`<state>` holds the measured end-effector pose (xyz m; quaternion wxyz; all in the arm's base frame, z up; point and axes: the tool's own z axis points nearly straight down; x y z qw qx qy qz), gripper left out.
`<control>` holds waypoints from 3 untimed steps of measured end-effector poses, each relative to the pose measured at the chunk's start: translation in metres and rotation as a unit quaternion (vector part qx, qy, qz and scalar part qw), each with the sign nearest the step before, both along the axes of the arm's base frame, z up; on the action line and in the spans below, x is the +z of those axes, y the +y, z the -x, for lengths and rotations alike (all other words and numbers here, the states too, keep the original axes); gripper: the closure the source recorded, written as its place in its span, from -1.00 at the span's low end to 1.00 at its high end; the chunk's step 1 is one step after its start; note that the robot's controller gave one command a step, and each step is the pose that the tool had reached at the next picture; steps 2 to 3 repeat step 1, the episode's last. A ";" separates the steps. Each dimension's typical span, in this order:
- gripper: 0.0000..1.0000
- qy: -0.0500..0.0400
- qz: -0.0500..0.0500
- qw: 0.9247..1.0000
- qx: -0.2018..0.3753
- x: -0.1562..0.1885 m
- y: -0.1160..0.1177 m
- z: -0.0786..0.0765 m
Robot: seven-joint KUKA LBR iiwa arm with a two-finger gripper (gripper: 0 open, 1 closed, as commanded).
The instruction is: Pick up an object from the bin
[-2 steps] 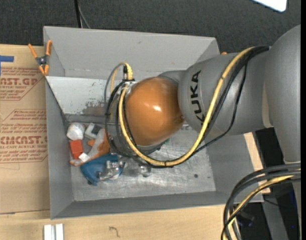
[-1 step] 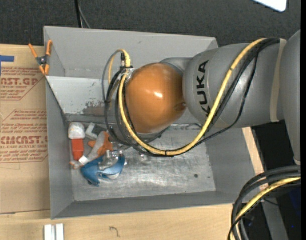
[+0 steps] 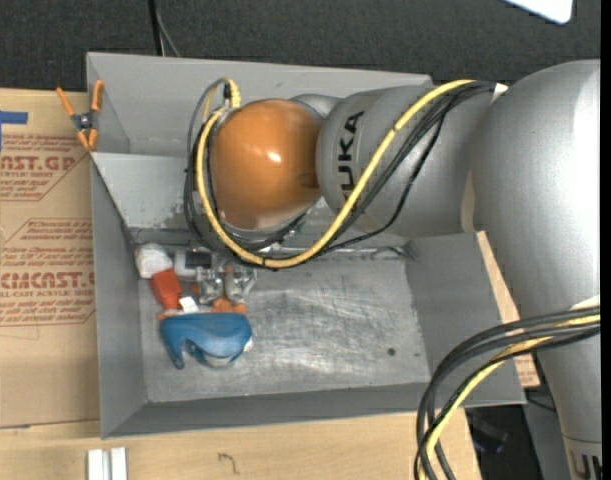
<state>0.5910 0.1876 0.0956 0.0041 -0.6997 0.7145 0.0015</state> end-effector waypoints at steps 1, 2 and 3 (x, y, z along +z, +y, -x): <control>1.00 0.000 0.000 1.000 0.000 0.000 0.000 0.000; 1.00 0.000 0.000 1.000 0.000 0.000 0.000 0.000; 1.00 0.000 0.000 1.000 0.000 0.000 0.000 0.000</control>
Offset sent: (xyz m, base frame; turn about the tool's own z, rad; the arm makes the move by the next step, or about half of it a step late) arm 0.0006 -0.0487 0.0901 -0.4329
